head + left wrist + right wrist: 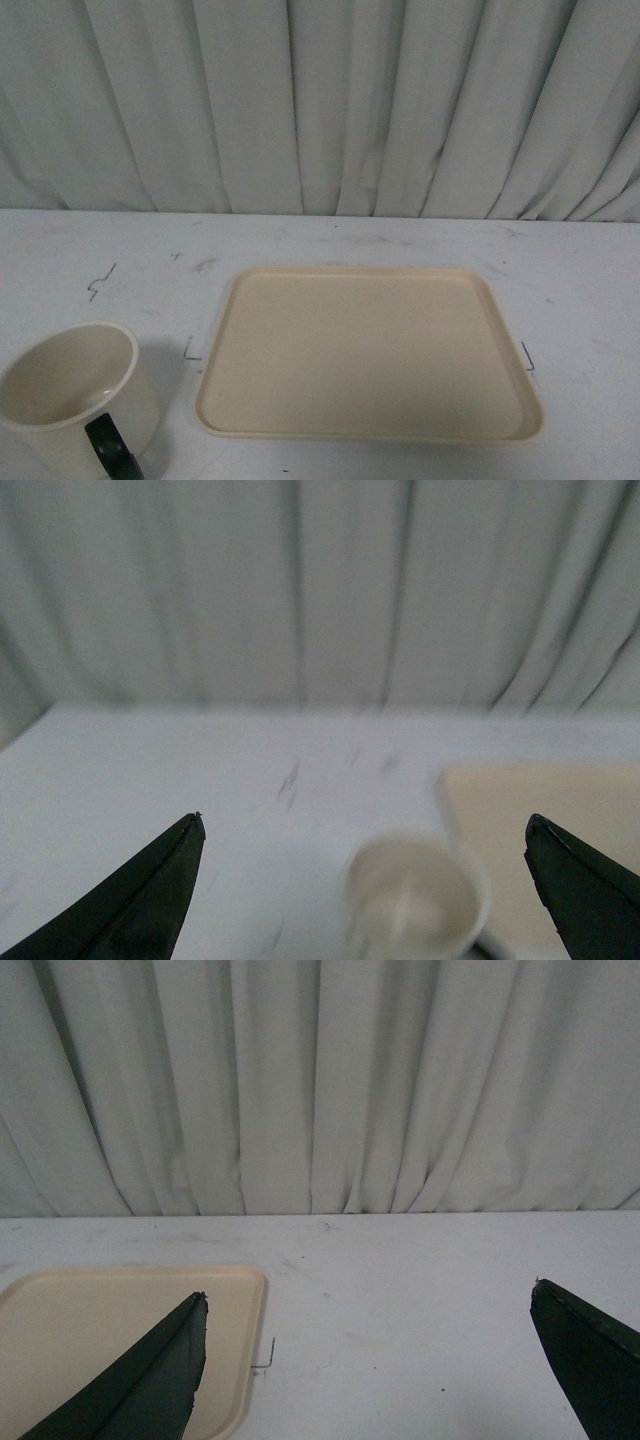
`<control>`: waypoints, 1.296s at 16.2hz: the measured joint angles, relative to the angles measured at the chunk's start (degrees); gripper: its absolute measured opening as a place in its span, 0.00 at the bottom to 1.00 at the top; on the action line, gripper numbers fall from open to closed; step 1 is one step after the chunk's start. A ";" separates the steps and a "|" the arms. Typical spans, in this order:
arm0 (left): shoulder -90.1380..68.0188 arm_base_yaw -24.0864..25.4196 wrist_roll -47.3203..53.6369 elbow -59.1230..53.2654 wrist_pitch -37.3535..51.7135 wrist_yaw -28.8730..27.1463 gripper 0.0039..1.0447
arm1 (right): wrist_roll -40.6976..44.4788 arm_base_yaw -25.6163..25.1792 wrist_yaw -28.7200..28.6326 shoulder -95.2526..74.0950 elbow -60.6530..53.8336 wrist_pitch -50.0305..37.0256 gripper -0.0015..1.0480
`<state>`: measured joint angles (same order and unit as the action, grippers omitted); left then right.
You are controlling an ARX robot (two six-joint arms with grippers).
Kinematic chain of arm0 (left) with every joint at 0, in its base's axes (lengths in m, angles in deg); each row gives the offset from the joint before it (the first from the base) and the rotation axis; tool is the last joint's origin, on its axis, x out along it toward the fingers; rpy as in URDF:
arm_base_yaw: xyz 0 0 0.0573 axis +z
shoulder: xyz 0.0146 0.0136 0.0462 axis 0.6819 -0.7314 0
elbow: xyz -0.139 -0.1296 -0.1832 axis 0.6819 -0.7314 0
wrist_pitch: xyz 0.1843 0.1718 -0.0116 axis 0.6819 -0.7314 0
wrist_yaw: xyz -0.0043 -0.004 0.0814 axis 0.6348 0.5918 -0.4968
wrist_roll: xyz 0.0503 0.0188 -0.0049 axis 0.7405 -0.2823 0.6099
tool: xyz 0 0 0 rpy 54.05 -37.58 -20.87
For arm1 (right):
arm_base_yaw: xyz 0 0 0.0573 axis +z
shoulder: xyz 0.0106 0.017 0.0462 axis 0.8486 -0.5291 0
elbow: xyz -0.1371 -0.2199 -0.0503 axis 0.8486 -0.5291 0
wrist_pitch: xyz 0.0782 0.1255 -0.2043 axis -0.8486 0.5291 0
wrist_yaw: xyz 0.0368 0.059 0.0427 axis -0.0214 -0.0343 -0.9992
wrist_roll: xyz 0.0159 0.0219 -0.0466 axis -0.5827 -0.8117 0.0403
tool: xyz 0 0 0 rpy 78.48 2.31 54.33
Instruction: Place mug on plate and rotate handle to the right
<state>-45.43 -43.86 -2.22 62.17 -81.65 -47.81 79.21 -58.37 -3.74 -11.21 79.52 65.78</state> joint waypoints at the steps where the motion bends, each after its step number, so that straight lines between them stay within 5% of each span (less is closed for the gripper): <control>1: -11.04 -1.73 4.11 6.56 -11.76 -7.17 0.94 | -0.04 0.00 0.13 -0.02 0.00 0.02 0.94; 3: -27.91 3.61 8.44 13.99 -11.28 -7.06 0.94 | -0.02 0.00 -0.02 0.00 0.00 0.04 0.94; 5: -43.89 8.09 3.21 22.73 -11.78 0.44 0.94 | -0.02 0.00 -0.02 0.00 0.00 0.00 0.94; 9: -67.54 5.44 -8.24 32.48 -11.17 7.93 0.94 | -0.02 0.00 -0.02 0.00 0.00 -0.02 0.94; 20: -91.86 1.38 -10.62 38.58 -4.68 -1.07 0.93 | -0.02 0.00 -0.02 0.00 0.00 0.00 0.94; 21: -92.19 1.07 -10.51 38.80 -4.74 -1.40 0.83 | -0.02 0.00 -0.02 0.00 0.00 0.00 0.94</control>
<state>-137.63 -42.79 -12.73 100.96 -86.40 -49.21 79.19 -58.37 -3.76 -11.21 79.52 65.78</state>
